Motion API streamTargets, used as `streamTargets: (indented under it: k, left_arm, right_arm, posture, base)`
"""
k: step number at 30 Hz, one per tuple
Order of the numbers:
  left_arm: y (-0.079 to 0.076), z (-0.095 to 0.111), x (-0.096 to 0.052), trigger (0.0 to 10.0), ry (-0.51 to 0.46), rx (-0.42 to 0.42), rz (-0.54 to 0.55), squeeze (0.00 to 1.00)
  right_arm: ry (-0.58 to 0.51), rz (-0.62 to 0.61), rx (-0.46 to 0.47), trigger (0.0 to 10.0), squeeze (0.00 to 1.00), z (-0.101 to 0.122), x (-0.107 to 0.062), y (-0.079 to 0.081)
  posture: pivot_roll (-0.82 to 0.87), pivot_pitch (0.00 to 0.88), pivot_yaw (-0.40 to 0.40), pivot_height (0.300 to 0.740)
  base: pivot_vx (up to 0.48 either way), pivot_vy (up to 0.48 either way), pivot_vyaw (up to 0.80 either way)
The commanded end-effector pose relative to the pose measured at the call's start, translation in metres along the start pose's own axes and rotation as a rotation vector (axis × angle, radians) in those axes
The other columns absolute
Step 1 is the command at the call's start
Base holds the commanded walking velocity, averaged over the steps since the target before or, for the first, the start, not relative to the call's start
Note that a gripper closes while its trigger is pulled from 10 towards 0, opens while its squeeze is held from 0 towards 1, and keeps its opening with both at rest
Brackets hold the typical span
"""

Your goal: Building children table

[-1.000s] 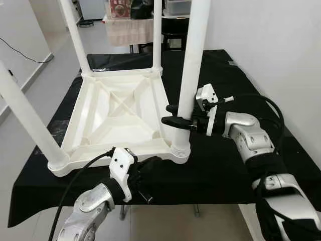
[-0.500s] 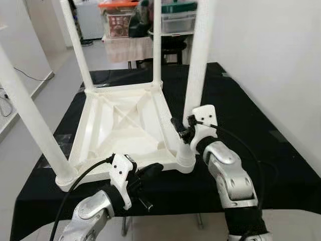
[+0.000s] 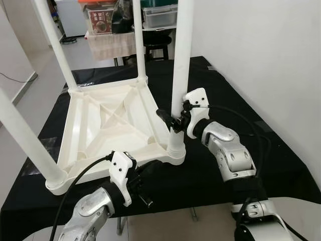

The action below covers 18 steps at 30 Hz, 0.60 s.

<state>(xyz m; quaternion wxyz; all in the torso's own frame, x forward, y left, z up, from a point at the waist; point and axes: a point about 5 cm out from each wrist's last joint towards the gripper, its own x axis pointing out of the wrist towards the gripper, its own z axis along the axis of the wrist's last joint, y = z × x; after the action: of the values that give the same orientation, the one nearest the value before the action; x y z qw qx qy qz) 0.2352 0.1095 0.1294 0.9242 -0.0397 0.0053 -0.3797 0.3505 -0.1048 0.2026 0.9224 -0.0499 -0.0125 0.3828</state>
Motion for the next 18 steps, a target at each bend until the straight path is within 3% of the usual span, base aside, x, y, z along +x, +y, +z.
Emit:
streamTargets:
  k: [1,6,7,8,9,16,18]
  left_arm:
    - [0.002,-0.003,0.000,10.0,0.015,-0.005,0.013,0.00]
    - [0.002,-0.002,0.000,10.0,0.011,-0.003,0.016,0.00]
    - [0.002,-0.002,0.000,10.0,0.010,-0.002,0.019,0.00]
    - [0.002,-0.002,0.000,10.0,0.010,-0.002,0.019,0.00]
    - [0.002,-0.002,0.000,10.0,0.008,-0.002,0.020,0.00]
    - [0.002,0.000,-0.001,10.0,0.004,-0.003,0.021,0.00]
    - [0.002,0.001,-0.001,10.0,0.002,-0.005,0.020,0.00]
  right_arm:
    - [-0.016,0.207,-0.037,10.0,0.00,0.004,0.002,0.006]
    - [0.008,0.318,-0.062,10.0,0.00,0.002,0.002,0.002]
    - [0.014,0.345,-0.045,3.1,0.00,0.001,0.003,-0.001]
    - [0.014,0.345,-0.045,3.1,0.00,0.001,0.003,-0.001]
    - [0.028,0.349,-0.033,0.0,0.00,0.000,0.006,-0.006]
    - [0.041,0.325,-0.008,0.0,0.00,-0.001,0.008,-0.015]
    - [0.077,0.258,-0.054,0.0,0.00,-0.006,0.004,-0.021]
  posture:
    - [-0.01,0.055,0.025,0.740]
    - [-0.01,0.058,0.024,0.740]
    - [-0.01,0.059,0.024,0.740]
    - [-0.01,0.059,0.024,0.740]
    - [-0.01,0.066,0.024,0.740]
    - [-0.01,0.075,0.024,0.740]
    - [-0.01,0.081,0.023,0.740]
  base:
    - [0.000,0.000,0.00]
    - [0.000,0.000,0.00]
    - [0.000,0.000,0.00]
    - [0.000,0.000,0.00]
    - [0.000,0.000,0.00]
    - [0.000,0.000,0.00]
    - [0.000,0.000,0.00]
